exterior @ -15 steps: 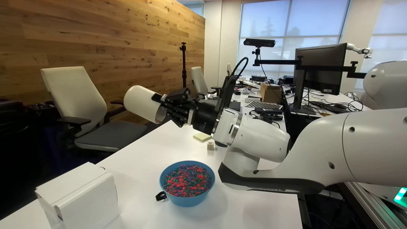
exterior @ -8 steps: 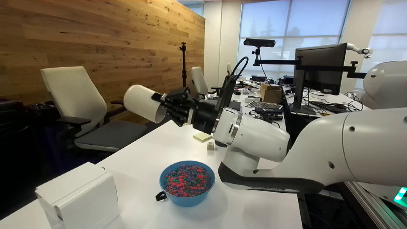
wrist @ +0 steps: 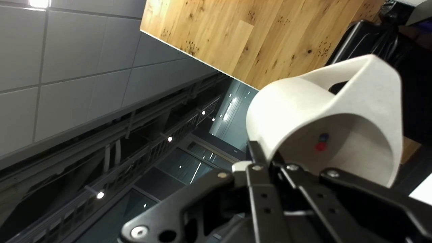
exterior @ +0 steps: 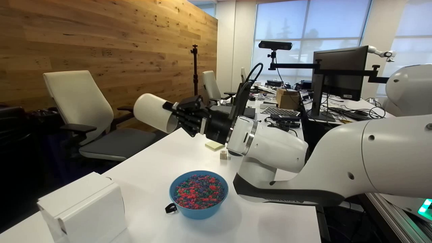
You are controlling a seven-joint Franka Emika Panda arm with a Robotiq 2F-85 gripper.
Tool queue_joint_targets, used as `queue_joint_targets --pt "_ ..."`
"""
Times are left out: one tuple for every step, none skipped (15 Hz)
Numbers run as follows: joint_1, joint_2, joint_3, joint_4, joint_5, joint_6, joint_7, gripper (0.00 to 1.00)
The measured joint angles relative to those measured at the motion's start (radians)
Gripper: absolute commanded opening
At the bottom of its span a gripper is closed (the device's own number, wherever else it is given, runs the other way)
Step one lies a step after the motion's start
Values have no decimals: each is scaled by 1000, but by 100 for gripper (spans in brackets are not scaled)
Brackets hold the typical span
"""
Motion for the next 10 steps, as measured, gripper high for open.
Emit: queue_joint_targets --pt "-8 -10 16 -3 -2 0 21 1" --pt "-19 -29 35 -6 -21 0 50 1" --pt "-31 -56 51 -11 -47 -1 79 1" --pt "-43 -87 64 -16 -75 -4 105 1" --pt "-56 -121 73 -22 -106 -8 129 1" --pt "-71 -158 80 -27 -130 -14 150 1" --pt "-86 -194 87 -30 -150 -21 165 1" --pt "-102 -232 95 -32 -170 -31 178 1" --pt "-116 -268 103 -35 -179 -46 183 1" --pt "-129 -304 113 -38 -181 -68 184 1"
